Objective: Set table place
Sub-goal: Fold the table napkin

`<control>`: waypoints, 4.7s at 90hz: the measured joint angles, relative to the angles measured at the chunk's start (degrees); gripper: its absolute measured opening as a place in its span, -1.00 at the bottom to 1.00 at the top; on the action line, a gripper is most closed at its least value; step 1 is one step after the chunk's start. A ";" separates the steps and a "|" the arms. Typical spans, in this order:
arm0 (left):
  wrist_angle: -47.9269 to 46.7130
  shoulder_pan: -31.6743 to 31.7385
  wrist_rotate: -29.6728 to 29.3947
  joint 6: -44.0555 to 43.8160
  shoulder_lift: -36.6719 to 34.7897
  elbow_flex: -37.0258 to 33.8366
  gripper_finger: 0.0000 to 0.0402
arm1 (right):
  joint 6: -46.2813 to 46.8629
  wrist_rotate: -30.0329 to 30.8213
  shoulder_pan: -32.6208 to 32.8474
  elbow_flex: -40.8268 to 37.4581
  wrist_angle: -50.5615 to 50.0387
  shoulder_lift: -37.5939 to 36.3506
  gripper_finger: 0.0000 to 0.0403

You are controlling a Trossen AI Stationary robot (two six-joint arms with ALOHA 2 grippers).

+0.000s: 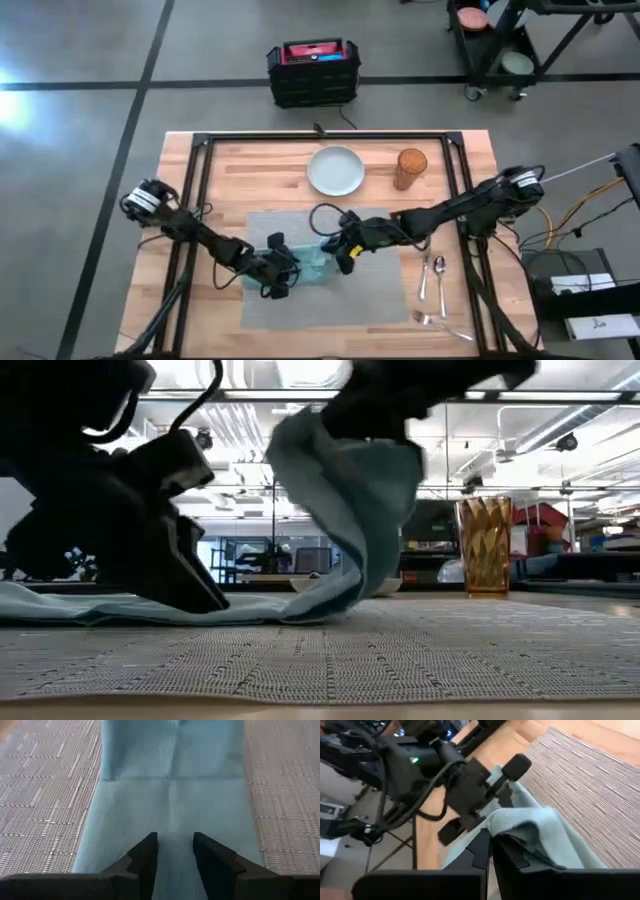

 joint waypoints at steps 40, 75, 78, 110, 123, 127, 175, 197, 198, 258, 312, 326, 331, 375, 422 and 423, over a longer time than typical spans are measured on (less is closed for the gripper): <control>-28.08 -4.66 3.01 -10.14 -22.37 -0.08 -0.43 | -3.84 -4.72 -1.95 17.57 -9.14 13.24 -1.00; -42.32 -7.63 2.84 -15.72 -34.99 -3.89 -0.43 | -2.09 -6.91 -4.05 26.45 -7.34 21.78 -1.00; -44.31 -7.63 2.85 -15.73 -35.65 -3.73 -0.43 | -2.06 -7.57 -4.03 26.99 -7.74 22.70 -1.00; -51.18 -7.63 2.68 -15.26 -40.91 -1.92 -0.43 | -0.52 -10.84 -4.95 34.05 -7.54 29.47 -1.00; -52.46 -7.63 2.66 -15.24 -42.19 -1.96 -0.43 | -0.50 -12.16 -5.01 37.23 -6.81 31.36 -1.00; -52.51 -7.63 2.64 -15.24 -42.46 -1.96 -0.43 | -0.27 -12.80 -4.99 38.25 -7.44 32.40 -1.00; -52.54 -7.61 2.69 -15.44 -42.17 -2.01 -0.43 | 0.72 -15.09 -5.38 44.32 -7.58 38.40 -1.00; -52.68 -7.61 2.69 -15.45 -42.16 -2.01 -0.43 | 1.98 -16.90 -5.02 44.29 -7.29 38.40 -1.00; -52.69 -7.61 2.69 -15.44 -42.17 -2.01 -0.43 | 1.98 -17.10 -4.98 44.29 -7.30 38.40 -1.00; -52.60 -7.61 2.64 -15.24 -42.17 -2.01 -0.43 | -1.18 -14.57 -5.46 44.25 -7.28 38.40 -0.98; -60.26 -7.61 1.21 -17.33 -43.28 2.08 -0.43 | -12.21 -19.05 -6.12 44.16 -9.00 36.57 -0.08; -58.26 -7.61 -0.99 -17.80 -43.48 5.51 -0.43 | -20.04 -22.01 -6.56 44.17 -23.05 31.33 -0.05; -55.97 -7.63 -0.94 -17.87 -42.85 5.46 -0.43 | -24.84 -21.33 -6.22 44.16 -29.25 29.25 -0.06; -45.93 -8.40 3.20 -20.86 -20.74 6.64 -0.43 | -35.24 0.49 0.11 19.48 -16.05 22.35 -0.17; -58.22 -12.94 13.46 -33.71 -18.68 8.29 -0.43 | -36.66 0.05 0.02 15.64 -18.38 22.75 -0.27; -58.20 -12.97 13.46 -33.82 -18.98 8.29 -0.43 | -36.62 0.05 0.02 15.66 -18.19 22.75 -0.28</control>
